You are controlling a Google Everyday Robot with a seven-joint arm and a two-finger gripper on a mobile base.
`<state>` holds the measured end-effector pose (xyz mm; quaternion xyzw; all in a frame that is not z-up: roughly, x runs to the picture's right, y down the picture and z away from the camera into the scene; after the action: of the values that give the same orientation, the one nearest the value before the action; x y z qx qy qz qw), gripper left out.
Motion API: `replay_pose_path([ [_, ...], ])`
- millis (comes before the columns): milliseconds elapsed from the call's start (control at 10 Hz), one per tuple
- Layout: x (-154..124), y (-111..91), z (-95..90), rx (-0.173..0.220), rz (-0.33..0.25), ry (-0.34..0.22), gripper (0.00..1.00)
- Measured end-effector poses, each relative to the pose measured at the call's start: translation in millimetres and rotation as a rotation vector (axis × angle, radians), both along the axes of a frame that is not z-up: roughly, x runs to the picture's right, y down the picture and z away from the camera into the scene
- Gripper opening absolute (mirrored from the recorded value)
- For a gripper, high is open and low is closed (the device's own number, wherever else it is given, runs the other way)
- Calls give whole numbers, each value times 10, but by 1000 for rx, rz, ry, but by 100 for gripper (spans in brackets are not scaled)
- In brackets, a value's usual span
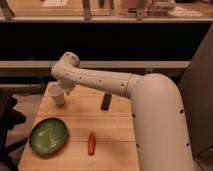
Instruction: Place the white sponge in the ceramic cup
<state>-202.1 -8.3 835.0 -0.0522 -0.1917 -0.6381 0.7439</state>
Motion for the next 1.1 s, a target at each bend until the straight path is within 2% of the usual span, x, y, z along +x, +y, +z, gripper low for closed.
replay_pose_path([
  [200,3,-54,-11,17,-10,2,2],
  [600,-224,-380,-169,85,-90,-31,3],
  [800,-396,-422,-139,82,-130,-62,18],
  [1100,-667,-377,-28,54,-167,-112,51],
])
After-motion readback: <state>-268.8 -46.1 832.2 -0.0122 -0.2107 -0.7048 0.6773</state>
